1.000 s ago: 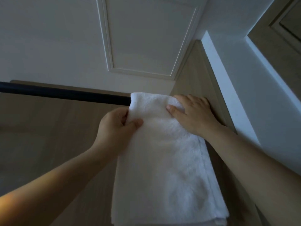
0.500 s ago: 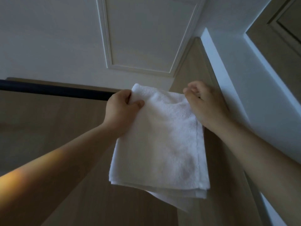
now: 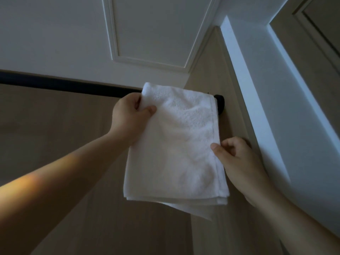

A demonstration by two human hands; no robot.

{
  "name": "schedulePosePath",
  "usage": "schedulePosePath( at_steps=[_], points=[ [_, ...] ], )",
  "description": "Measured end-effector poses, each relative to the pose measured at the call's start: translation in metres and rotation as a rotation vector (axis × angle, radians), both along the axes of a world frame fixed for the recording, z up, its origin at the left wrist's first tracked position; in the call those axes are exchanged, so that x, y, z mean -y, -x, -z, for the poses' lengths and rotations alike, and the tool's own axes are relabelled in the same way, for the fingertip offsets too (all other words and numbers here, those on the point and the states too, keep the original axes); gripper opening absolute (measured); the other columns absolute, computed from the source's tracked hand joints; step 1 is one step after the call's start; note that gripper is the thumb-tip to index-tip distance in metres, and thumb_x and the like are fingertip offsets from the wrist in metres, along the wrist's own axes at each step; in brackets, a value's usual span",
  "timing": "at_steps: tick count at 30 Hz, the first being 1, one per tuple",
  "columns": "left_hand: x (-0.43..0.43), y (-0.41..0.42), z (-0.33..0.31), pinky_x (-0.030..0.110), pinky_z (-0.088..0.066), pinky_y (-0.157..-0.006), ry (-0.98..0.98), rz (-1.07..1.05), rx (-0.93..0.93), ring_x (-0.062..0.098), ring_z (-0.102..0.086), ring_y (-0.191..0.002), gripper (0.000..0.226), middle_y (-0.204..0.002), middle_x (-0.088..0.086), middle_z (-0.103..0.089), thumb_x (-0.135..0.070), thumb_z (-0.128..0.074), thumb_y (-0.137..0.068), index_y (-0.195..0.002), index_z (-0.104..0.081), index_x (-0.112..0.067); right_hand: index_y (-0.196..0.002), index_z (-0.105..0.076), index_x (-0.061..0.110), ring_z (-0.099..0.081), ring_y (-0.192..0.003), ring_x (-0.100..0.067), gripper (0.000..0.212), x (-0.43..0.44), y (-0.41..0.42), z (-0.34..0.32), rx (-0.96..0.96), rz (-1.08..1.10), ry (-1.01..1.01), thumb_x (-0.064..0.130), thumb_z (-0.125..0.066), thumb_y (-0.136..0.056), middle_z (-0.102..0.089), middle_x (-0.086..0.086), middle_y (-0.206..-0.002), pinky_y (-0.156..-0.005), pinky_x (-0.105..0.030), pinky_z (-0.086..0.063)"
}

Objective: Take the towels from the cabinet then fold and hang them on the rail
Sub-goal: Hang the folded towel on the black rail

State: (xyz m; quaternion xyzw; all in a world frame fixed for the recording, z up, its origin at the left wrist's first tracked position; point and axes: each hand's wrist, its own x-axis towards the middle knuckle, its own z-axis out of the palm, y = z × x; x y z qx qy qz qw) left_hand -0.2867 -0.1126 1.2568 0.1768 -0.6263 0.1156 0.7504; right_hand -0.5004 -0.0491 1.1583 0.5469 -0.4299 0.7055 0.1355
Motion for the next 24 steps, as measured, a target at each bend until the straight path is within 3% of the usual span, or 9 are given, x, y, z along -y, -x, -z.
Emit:
schedulePosePath(
  at_steps=[2, 3, 5, 6, 9, 11, 15, 20, 24],
  points=[
    [0.000, 0.000, 0.001, 0.015, -0.037, -0.050, 0.002, 0.003, 0.005, 0.010, -0.053, -0.063, 0.018, -0.071, -0.001, -0.062, -0.024, -0.069, -0.084, -0.080, -0.063, -0.008, -0.090, -0.063, 0.020, -0.062, -0.075, -0.013, 0.023, -0.004, -0.003, 0.010, -0.006, -0.035, -0.034, 0.042, -0.057, -0.094, -0.064, 0.005, -0.081, -0.058, -0.018, -0.045],
    [0.000, 0.001, 0.002, 0.010, -0.034, -0.047, 0.001, 0.002, 0.004, 0.008, -0.050, -0.060, 0.018, -0.068, -0.004, -0.059, -0.024, -0.069, -0.084, -0.078, -0.062, -0.009, -0.087, -0.066, 0.018, -0.065, -0.078, -0.019, 0.027, -0.004, -0.004, 0.014, 0.012, -0.086, -0.069, 0.042, -0.056, -0.095, -0.068, -0.002, -0.083, -0.065, -0.019, -0.051],
    [0.000, 0.001, 0.003, 0.007, -0.034, -0.044, -0.003, -0.004, -0.005, 0.005, -0.048, -0.058, 0.017, -0.068, -0.005, -0.058, -0.024, -0.069, -0.084, -0.080, -0.063, -0.008, -0.095, -0.069, 0.017, -0.067, -0.094, -0.026, 0.027, -0.005, -0.006, 0.022, 0.110, -0.229, -0.167, 0.040, -0.056, -0.096, -0.071, -0.011, -0.099, -0.092, -0.038, -0.052],
    [0.000, 0.001, 0.003, 0.007, -0.034, -0.044, -0.004, -0.006, -0.010, 0.005, -0.049, -0.059, 0.018, -0.071, -0.004, -0.060, -0.025, -0.069, -0.084, -0.083, -0.064, -0.007, -0.100, -0.070, 0.019, -0.068, -0.098, -0.025, 0.025, -0.007, -0.007, 0.025, 0.157, -0.323, -0.231, 0.040, -0.056, -0.096, -0.072, -0.009, -0.102, -0.096, -0.045, -0.051],
    [-0.001, -0.001, 0.005, 0.012, -0.037, -0.049, -0.007, -0.004, -0.015, 0.008, -0.052, -0.063, 0.020, -0.076, 0.001, -0.064, -0.026, -0.069, -0.084, -0.087, -0.066, -0.007, -0.113, -0.067, 0.016, -0.070, -0.102, -0.021, 0.031, -0.012, -0.009, 0.031, 0.264, -0.681, -0.412, 0.039, -0.054, -0.096, -0.075, -0.002, -0.107, -0.099, -0.044, -0.051],
    [-0.002, -0.001, 0.007, 0.020, -0.038, -0.053, -0.013, -0.015, -0.012, 0.010, -0.050, -0.062, 0.021, -0.075, 0.001, -0.061, -0.026, -0.068, -0.084, -0.085, -0.064, -0.005, -0.113, -0.067, 0.014, -0.071, -0.103, -0.021, 0.032, -0.014, -0.009, 0.033, 0.302, -0.791, -0.456, 0.037, -0.053, -0.096, -0.075, -0.004, -0.108, -0.097, -0.041, -0.052],
    [-0.006, -0.004, 0.017, 0.027, -0.042, -0.057, -0.112, -0.003, 0.043, 0.016, -0.058, -0.070, 0.027, -0.080, 0.003, -0.064, -0.032, -0.065, -0.088, -0.087, -0.065, -0.005, -0.108, -0.068, 0.005, -0.072, -0.097, -0.018, 0.029, -0.011, -0.010, 0.038, 0.287, -0.783, -0.343, 0.027, -0.054, -0.097, -0.075, -0.008, -0.105, -0.085, -0.031, -0.054],
    [-0.006, -0.013, 0.052, 0.032, -0.058, -0.070, -0.288, 0.128, 0.176, 0.014, -0.070, -0.075, 0.035, -0.083, -0.002, -0.073, -0.046, -0.058, -0.091, -0.090, -0.072, -0.014, -0.091, -0.074, 0.005, -0.073, -0.093, -0.023, 0.025, -0.007, -0.007, 0.042, 0.190, -0.574, -0.241, 0.026, -0.061, -0.093, -0.077, -0.008, -0.095, -0.095, -0.042, -0.052],
    [-0.014, -0.012, 0.044, 0.033, -0.058, -0.069, -0.257, 0.162, 0.123, 0.017, -0.070, -0.078, 0.024, -0.085, 0.001, -0.072, -0.034, -0.065, -0.090, -0.093, -0.069, -0.010, -0.106, -0.071, 0.007, -0.073, -0.094, -0.023, 0.024, -0.009, -0.003, 0.029, 0.210, -0.649, -0.192, 0.024, -0.061, -0.092, -0.076, -0.009, -0.102, -0.087, -0.042, -0.055]
  ],
)
